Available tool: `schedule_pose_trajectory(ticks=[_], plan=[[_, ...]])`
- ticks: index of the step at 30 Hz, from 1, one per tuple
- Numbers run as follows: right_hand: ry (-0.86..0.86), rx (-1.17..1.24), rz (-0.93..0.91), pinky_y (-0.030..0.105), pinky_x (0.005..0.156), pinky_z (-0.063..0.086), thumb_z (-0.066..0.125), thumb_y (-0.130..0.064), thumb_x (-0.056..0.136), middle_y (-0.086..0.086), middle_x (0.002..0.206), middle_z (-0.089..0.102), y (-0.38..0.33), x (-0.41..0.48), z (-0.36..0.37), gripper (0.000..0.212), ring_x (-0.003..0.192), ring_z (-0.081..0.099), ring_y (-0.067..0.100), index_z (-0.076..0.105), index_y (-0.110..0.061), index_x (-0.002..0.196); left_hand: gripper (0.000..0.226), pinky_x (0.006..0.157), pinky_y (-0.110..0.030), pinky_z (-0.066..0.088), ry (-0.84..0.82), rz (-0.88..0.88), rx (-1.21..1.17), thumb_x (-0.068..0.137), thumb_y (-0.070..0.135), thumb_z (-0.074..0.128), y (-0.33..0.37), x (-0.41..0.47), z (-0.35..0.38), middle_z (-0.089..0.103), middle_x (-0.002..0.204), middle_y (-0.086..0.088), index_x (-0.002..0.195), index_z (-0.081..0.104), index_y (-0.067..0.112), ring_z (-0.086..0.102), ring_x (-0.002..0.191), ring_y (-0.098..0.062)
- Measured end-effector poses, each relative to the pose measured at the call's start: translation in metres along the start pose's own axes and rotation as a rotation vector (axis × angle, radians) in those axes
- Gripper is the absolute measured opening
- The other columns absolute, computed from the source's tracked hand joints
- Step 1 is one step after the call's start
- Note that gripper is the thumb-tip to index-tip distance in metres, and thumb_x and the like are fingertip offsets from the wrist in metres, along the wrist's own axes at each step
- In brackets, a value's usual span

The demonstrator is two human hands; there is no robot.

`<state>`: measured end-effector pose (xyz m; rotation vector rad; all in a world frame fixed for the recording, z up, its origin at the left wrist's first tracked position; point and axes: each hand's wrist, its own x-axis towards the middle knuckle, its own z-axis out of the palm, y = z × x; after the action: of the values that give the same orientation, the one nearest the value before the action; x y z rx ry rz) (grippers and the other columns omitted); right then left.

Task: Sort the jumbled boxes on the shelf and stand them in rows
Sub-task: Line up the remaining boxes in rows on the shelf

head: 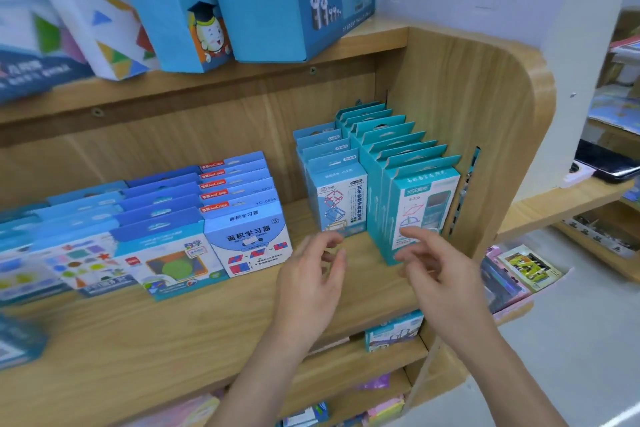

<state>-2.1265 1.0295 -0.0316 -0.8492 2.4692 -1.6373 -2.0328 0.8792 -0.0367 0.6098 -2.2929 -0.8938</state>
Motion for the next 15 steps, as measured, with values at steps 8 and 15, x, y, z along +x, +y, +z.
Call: schedule_pose_trajectory(ticks=[8, 15], plan=[[-0.266, 0.090, -0.170, 0.033, 0.071, 0.054, 0.061, -0.015, 0.086, -0.017, 0.079, 0.068, -0.078, -0.008, 0.067, 0.036, 0.071, 0.066, 0.012, 0.064, -0.051, 0.085, 0.026, 0.068, -0.025, 0.053, 0.089, -0.104, 0.018, 0.087, 0.008, 0.061, -0.041, -0.040, -0.114, 0.067, 0.072, 0.015, 0.082, 0.061, 0.033, 0.063, 0.068, -0.003], [-0.518, 0.055, -0.347, 0.022, 0.066, 0.051, 0.064, -0.008, 0.084, -0.011, 0.073, 0.065, -0.158, -0.055, 0.158, 0.036, 0.070, 0.060, 0.005, 0.063, -0.043, 0.090, 0.022, 0.066, -0.017, 0.049, 0.235, -0.118, 0.203, 0.080, 0.006, 0.060, -0.101, -0.102, -0.231, 0.067, 0.081, 0.019, 0.082, 0.068, 0.027, 0.061, 0.072, -0.002]])
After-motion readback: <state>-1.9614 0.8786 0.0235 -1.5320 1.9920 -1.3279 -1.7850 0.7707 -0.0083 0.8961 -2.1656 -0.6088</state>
